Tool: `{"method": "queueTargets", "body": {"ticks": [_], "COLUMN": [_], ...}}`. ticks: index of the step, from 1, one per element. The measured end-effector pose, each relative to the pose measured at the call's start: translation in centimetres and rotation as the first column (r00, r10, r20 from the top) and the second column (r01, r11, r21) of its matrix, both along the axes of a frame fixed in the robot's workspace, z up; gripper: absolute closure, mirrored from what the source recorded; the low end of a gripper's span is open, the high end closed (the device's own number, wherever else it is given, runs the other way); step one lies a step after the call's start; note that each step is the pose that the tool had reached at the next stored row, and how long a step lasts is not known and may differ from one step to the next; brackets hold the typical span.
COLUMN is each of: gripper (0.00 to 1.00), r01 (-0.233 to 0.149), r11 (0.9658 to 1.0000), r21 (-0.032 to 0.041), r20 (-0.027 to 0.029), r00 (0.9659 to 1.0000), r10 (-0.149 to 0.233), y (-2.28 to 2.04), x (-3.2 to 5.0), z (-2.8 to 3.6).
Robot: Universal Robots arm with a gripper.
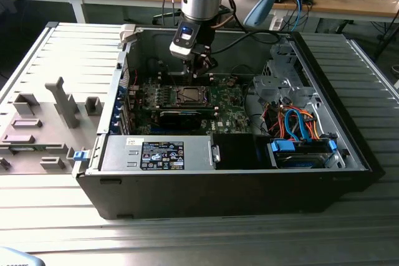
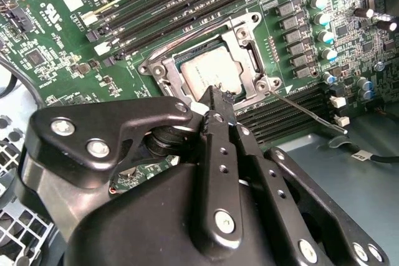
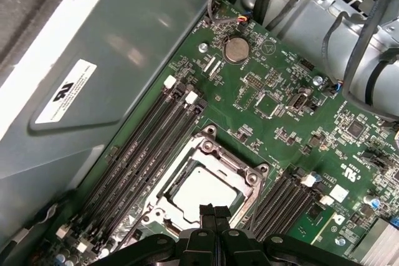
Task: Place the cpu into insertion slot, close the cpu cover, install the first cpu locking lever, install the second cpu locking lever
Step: 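Install the first cpu locking lever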
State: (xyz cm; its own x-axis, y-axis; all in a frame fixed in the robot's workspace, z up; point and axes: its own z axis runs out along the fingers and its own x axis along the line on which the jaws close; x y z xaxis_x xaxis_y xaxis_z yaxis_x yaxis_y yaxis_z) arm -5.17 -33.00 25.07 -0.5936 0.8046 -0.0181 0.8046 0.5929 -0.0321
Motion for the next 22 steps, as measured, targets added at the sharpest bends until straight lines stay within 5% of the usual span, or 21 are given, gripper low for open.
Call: {"method": "queueTargets", "body": {"ticks": [22], "gripper": [0.89], "r01": [-0.069], "r11": [0.9976], "r21": [0.0], "r20": [0.0], "r00": [0.9976], "r10": [0.069], "y": [0.0], "x": [0.0], "z": [0.0]}}
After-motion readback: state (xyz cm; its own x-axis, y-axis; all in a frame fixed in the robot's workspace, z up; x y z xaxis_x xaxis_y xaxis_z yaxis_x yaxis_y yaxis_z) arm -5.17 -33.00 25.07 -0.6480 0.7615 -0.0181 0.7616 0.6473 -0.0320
